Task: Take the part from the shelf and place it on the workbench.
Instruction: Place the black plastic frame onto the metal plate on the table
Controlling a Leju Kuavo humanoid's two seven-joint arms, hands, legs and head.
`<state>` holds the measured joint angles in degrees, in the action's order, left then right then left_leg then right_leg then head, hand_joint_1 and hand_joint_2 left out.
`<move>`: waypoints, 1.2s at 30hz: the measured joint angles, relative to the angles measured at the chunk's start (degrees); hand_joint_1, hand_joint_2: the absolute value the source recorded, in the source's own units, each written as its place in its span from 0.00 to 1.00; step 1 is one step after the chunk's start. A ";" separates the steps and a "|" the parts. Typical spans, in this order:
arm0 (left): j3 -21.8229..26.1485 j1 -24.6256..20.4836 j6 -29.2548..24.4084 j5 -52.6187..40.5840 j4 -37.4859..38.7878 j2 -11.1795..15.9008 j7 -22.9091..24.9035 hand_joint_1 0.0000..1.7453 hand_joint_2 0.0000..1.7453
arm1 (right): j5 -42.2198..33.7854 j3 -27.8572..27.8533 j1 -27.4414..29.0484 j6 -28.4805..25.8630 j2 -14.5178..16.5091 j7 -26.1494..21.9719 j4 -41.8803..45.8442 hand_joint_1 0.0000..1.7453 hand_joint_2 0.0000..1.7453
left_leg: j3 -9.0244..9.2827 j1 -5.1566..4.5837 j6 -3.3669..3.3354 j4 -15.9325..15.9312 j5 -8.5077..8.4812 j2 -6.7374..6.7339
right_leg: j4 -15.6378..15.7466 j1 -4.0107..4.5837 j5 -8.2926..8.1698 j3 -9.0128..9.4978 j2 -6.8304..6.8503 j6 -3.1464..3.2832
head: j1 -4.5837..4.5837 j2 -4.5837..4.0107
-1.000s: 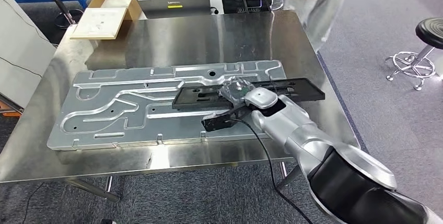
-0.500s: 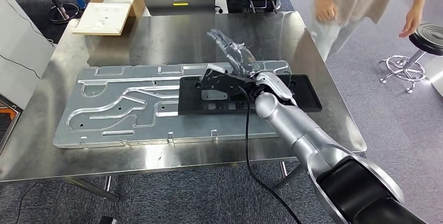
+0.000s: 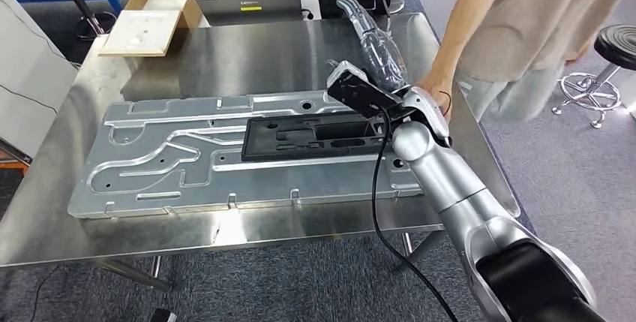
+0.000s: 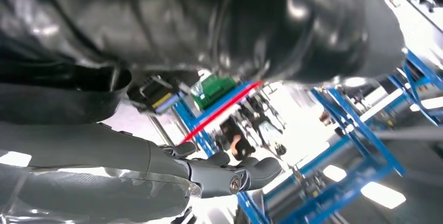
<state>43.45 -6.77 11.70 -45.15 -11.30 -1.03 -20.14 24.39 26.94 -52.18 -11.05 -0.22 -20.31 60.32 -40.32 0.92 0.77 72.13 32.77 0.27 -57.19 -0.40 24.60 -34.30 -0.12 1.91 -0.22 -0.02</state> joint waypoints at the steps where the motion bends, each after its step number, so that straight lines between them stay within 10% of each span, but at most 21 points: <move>1: 0.00 0.06 -0.02 0.05 0.00 0.01 -0.09 0.00 0.00 | -0.13 -0.31 0.79 -0.67 -0.20 -0.18 1.34 0.00 0.00 | -0.76 0.05 0.13 1.40 -0.07 -0.01 | -0.09 0.03 0.08 0.00 0.01 0.01 | 0.00 0.00; 5: 0.18 0.41 0.15 1.46 0.00 0.05 -1.72 0.00 0.00 | -2.32 -2.70 5.46 -4.11 -2.18 -0.69 10.88 0.00 0.00 | 4.71 0.23 -0.06 -10.26 -6.37 -0.02 | -0.83 0.04 0.85 0.22 0.00 -0.65 | 0.00 0.00; 10: 2.34 2.87 0.10 4.57 0.00 0.01 -4.98 0.00 0.00 | -6.00 -11.13 24.97 -9.34 -8.06 -6.59 33.84 0.00 0.00 | 7.34 0.20 -1.62 -14.27 -6.93 0.66 | -0.91 0.41 1.81 1.14 0.50 -2.04 | -0.02 0.00; 16: 5.67 5.01 -0.92 6.31 0.00 0.02 -6.20 0.00 0.00 | -7.49 -24.28 56.62 -8.25 -10.37 -17.73 53.45 0.00 0.00 | 7.21 0.22 -2.81 -14.62 -7.14 0.74 | -16.19 -0.06 11.13 -4.98 0.14 -3.29 | -0.03 0.00; 21: 7.21 5.04 -0.91 6.58 0.00 0.02 -7.04 0.00 0.00 | -6.38 -29.90 69.27 -7.79 -8.66 -19.09 60.07 0.00 0.00 | 6.87 -0.07 -2.49 -14.17 -7.21 0.13 | -2.34 0.09 5.04 3.49 0.11 -2.55 | -0.02 0.00; 25: 7.90 4.85 -0.92 6.69 0.00 0.02 -7.50 0.00 0.00 | -5.56 -32.17 74.38 -7.34 -6.45 -18.67 62.72 0.00 0.00 | 6.75 -0.24 -1.15 -14.09 -7.53 0.04 | -0.24 0.21 3.56 4.04 0.14 -1.46 | -0.01 0.00; 31: 8.65 4.81 -1.14 6.78 0.00 0.02 -7.43 0.00 0.00 | -6.04 -33.99 77.64 -6.83 -3.59 -17.93 63.95 0.00 0.00 | 2.93 -0.13 0.06 0.52 4.32 0.01 | -0.06 -0.03 0.54 0.58 0.44 -0.01 | 0.01 0.00; 33: 8.88 4.81 -1.38 6.87 0.00 0.02 -7.15 0.00 0.00 | -6.59 -35.82 78.34 -5.80 -2.03 -17.61 63.77 0.00 0.00 | 6.13 -0.13 0.05 -1.49 3.77 0.00 | -0.36 0.02 -0.41 -0.87 0.45 -0.20 | 0.01 0.00; 36: 9.14 4.56 -1.57 6.91 0.00 0.03 -6.96 0.00 0.00 | -7.18 -39.37 78.90 -3.95 0.17 -18.32 63.26 0.00 0.00 | 15.00 -0.33 -0.66 -14.17 0.52 0.05 | -1.05 0.14 -1.61 -2.32 0.45 -0.87 | -0.01 0.00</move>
<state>52.59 -2.20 10.13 -38.23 -11.30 -1.00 -27.10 17.21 -12.42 26.73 -14.99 -0.05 -38.63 123.57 -25.32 0.60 0.10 57.96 33.29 0.32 -58.25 -0.26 22.99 -36.62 0.33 1.04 -0.23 -0.02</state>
